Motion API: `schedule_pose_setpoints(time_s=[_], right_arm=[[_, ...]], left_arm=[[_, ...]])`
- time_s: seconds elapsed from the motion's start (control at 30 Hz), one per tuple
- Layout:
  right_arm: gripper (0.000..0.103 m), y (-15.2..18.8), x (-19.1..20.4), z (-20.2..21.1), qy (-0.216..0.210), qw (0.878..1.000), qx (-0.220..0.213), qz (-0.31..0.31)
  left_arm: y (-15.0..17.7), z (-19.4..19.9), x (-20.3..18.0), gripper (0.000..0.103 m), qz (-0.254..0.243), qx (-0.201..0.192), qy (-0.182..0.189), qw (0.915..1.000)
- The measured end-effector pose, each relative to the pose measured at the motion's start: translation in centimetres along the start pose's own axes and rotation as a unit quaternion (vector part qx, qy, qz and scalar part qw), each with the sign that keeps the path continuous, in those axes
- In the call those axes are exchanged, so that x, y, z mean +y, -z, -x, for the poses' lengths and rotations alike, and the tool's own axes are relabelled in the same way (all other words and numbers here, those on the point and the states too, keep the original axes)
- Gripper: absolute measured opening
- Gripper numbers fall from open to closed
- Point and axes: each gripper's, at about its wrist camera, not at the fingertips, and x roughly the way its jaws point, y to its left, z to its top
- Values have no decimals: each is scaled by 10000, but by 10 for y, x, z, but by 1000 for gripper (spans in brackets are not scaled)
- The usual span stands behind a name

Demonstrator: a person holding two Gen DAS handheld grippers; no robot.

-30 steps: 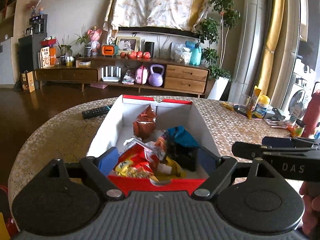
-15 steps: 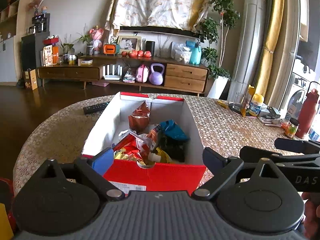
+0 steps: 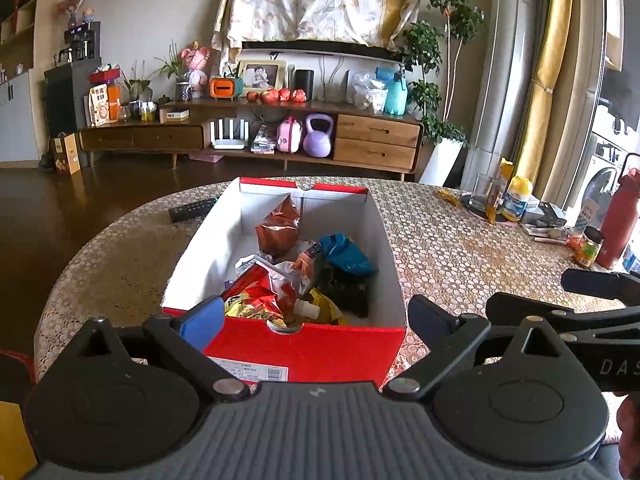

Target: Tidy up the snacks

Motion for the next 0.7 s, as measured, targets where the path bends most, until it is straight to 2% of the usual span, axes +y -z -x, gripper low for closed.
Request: schedule_pose_setpoints(time_s=[0.7], right_arm=[[103, -2, -7, -6, 50, 9999, 88, -57]], left_arm=[[-6, -6, -5, 99, -3, 104, -96, 9999]])
